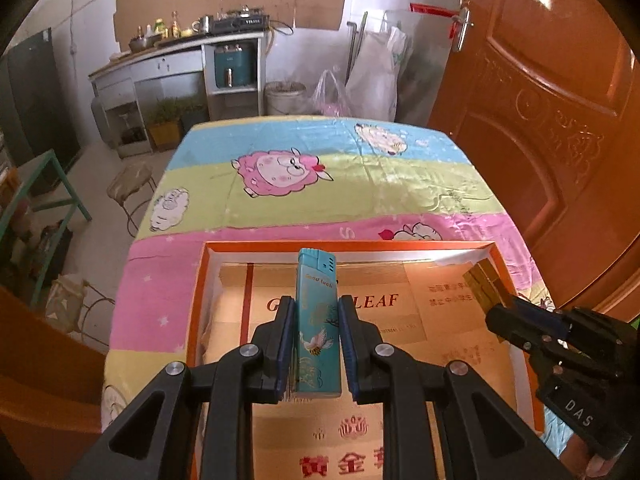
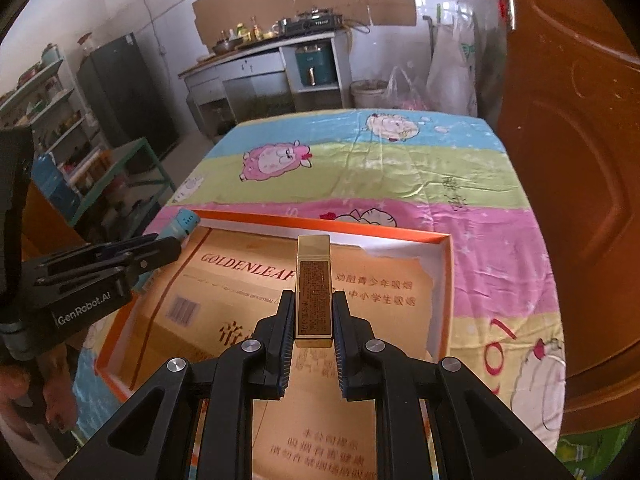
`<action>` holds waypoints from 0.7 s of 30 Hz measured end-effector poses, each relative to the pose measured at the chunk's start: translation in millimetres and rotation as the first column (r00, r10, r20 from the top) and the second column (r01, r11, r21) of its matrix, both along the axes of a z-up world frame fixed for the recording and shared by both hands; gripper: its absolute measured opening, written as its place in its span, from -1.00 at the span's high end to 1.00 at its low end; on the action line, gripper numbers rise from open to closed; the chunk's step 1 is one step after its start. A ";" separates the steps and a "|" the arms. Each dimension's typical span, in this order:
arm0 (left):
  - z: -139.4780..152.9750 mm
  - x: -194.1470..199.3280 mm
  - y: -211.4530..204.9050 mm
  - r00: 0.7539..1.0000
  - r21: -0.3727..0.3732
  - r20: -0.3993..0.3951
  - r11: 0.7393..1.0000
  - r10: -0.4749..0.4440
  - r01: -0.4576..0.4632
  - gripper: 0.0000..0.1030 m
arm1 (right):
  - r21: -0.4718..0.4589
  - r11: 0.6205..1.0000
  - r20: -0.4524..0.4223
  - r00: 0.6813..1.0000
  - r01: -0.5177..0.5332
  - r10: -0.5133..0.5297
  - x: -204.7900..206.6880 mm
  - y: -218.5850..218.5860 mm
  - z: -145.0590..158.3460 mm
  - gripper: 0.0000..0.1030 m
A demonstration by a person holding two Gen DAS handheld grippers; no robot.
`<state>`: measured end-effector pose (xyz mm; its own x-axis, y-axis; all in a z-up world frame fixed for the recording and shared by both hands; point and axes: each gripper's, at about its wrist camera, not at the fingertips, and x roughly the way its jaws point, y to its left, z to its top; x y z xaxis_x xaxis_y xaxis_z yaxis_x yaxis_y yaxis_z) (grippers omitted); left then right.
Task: Organize rigid objects
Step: 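Carry the gold box with the right tool while the left tool carries the teal lighter into the tray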
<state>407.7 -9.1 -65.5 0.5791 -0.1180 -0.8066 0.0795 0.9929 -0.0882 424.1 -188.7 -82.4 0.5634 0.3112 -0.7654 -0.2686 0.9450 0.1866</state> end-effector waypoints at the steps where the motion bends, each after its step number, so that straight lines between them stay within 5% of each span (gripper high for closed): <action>1: -2.5 4.4 0.4 1.000 0.003 -0.007 1.000 -0.001 0.001 0.57 | -0.004 1.000 -0.005 1.000 -0.003 0.003 3.3 1.9 -2.4 0.65; 21: -45.6 41.0 8.3 0.995 -0.014 -0.101 1.000 0.023 -0.025 0.57 | -0.093 0.996 -0.090 0.996 -0.003 -0.006 43.7 27.5 -39.8 0.65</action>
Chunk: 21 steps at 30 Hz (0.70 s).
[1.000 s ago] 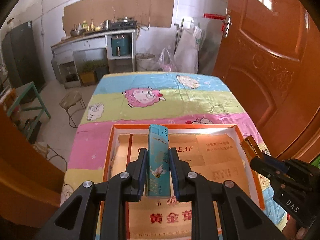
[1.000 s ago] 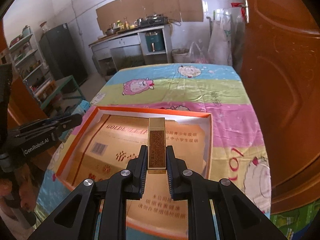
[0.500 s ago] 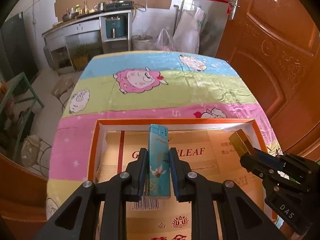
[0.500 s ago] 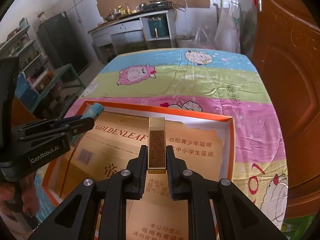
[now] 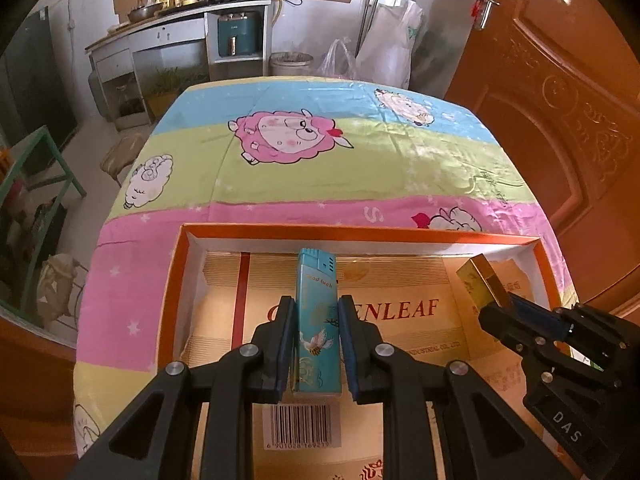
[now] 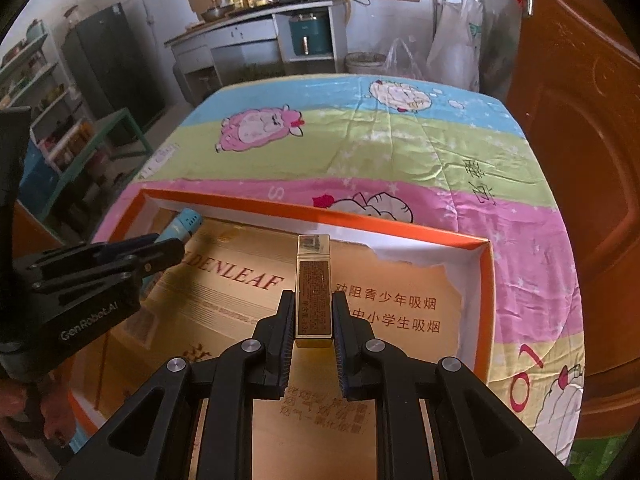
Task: Organize rigid objects
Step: 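Carry the gold box with the right tool while the left tool carries the teal lighter into the tray, then open the right tool releasing the gold box while the left tool releases the teal lighter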
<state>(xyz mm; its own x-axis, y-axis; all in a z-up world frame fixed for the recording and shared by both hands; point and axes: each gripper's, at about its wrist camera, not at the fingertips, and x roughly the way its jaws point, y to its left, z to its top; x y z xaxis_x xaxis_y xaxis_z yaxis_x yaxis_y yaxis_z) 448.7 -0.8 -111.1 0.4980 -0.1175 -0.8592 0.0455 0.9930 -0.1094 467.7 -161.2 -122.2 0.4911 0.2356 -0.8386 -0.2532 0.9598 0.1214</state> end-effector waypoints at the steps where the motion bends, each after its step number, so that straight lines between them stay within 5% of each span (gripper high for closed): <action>1: -1.4 0.9 0.5 1.000 -0.002 -0.003 1.000 0.000 0.000 0.57 | -0.001 1.000 -0.003 1.000 0.003 -0.003 0.9 -0.3 -1.5 0.65; 13: -15.3 5.4 6.2 1.000 -0.050 -0.024 0.999 -0.004 0.003 0.56 | -0.014 1.000 -0.039 0.999 0.027 -0.028 8.7 -5.5 -14.1 0.65; 21: -17.0 5.2 -7.3 0.996 0.036 -0.002 0.996 -0.086 0.086 0.46 | -0.009 0.999 -0.044 0.998 0.037 -0.037 7.1 -5.1 -13.2 0.46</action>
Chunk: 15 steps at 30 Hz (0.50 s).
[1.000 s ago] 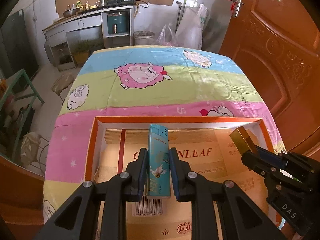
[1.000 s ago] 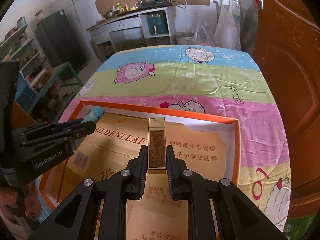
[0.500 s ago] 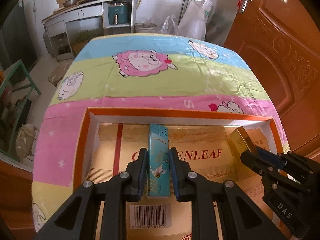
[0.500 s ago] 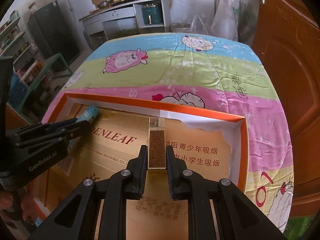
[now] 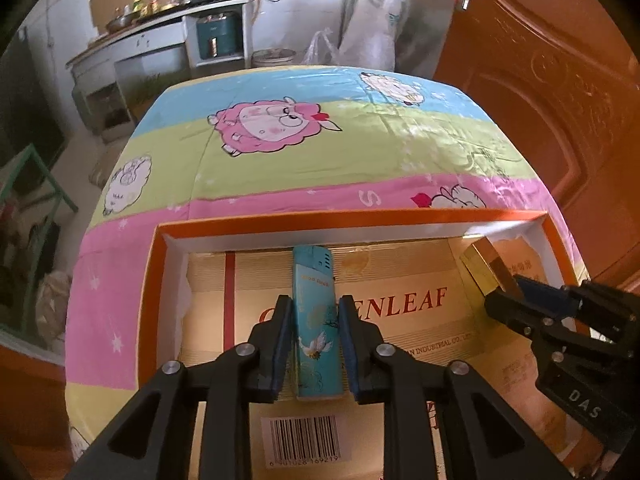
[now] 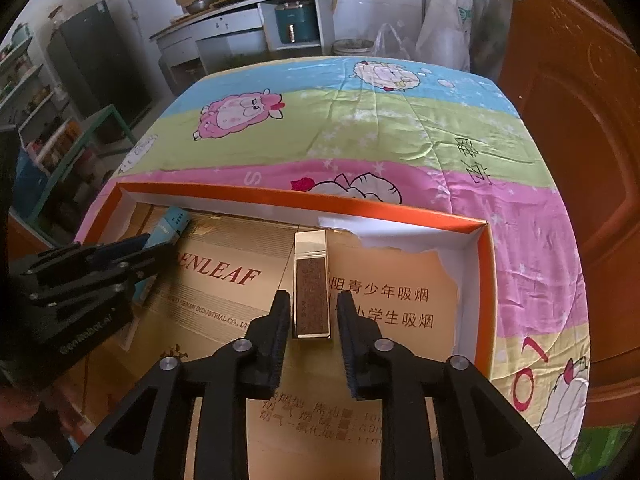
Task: Organize rigid objects
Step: 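Open the right tool releasing the gold box while the left tool releases the teal lighter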
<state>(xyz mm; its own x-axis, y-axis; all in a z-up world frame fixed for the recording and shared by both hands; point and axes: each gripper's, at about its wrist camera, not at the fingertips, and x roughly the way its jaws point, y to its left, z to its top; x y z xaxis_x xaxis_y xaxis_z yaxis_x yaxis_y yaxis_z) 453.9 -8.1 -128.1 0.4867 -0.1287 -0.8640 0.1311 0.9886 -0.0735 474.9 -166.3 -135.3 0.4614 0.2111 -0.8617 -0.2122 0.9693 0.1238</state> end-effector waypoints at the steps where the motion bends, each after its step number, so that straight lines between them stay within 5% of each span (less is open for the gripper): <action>1: 0.0 -0.2 -0.2 1.000 -0.008 0.001 1.000 -0.008 0.008 0.33 | 0.001 1.000 -0.001 1.000 0.001 -0.001 -0.7 -0.2 0.4 0.42; 5: 0.9 -0.8 -4.7 0.999 -0.014 0.001 0.999 -0.040 0.040 -0.08 | 0.008 1.000 0.003 1.000 0.008 -0.008 -3.5 -3.2 2.7 0.13; 15: 25.3 -19.7 3.5 0.998 -0.069 0.053 0.997 -0.042 0.046 -0.11 | 0.048 0.998 0.030 0.999 0.031 -0.033 -18.5 -14.1 16.7 0.13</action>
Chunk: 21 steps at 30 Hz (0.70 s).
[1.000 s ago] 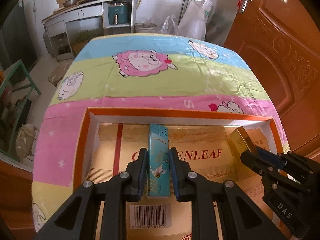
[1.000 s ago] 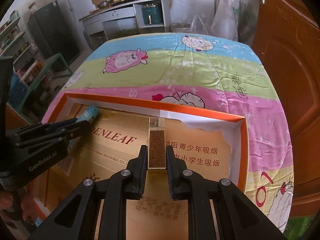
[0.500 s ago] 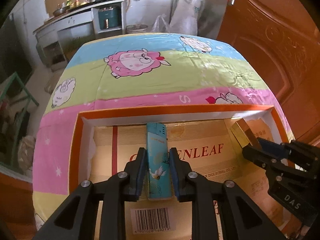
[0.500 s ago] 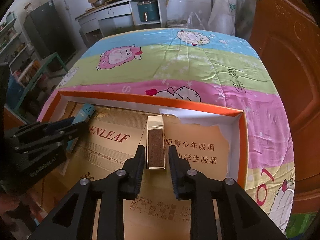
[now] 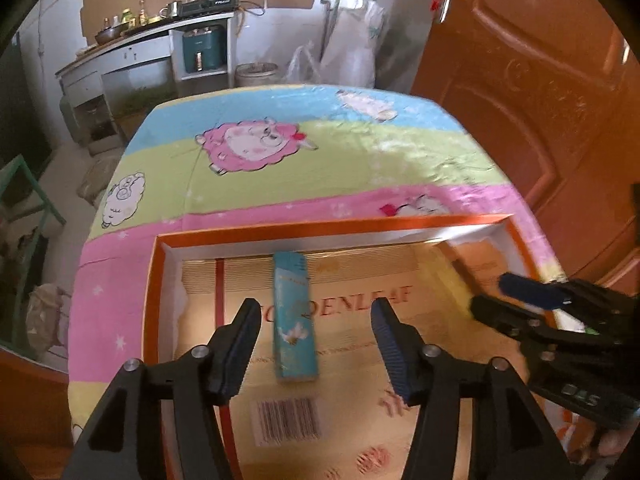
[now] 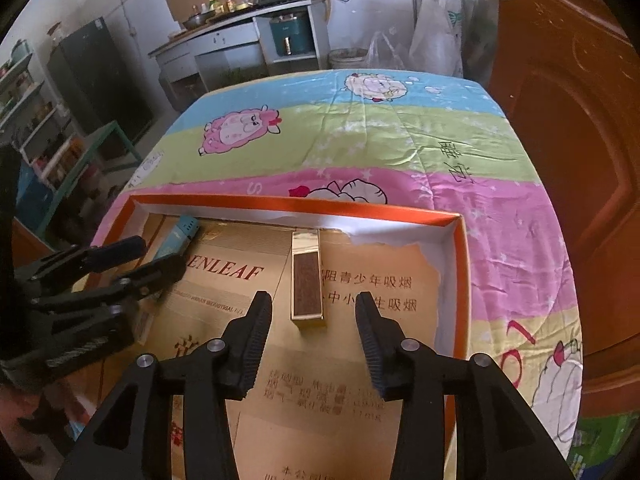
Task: Organize rigid objects
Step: 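Open the right tool releasing the gold box while the left tool releases the teal lighter, then withdraw both tools from the tray back toward the remaining items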
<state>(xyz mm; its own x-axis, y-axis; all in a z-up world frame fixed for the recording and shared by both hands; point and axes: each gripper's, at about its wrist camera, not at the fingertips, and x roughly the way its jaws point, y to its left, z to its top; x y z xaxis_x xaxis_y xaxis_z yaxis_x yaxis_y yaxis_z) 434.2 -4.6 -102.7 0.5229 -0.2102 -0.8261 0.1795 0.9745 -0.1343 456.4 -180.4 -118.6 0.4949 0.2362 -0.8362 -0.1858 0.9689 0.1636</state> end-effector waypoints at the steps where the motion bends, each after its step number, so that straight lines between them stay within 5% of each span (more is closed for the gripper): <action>1: 5.0 -4.3 1.5 1.000 -0.008 0.008 1.000 0.004 -0.004 -0.11 | 0.005 1.000 0.003 1.000 0.002 -0.002 -2.1 -1.3 1.7 0.13; 21: 63.4 -89.9 11.6 0.986 -0.057 0.163 0.998 0.044 -0.035 -0.11 | 0.013 1.000 0.088 0.996 0.001 -0.002 -71.0 -1.9 43.4 0.13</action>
<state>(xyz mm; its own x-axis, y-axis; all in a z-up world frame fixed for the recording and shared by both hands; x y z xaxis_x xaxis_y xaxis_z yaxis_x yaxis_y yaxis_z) 344.2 7.1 -39.3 0.6593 -0.2279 -0.7165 0.1645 0.9736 -0.1583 385.4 -182.2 -75.3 0.5672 0.2458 -0.7861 -0.1984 0.9671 0.1593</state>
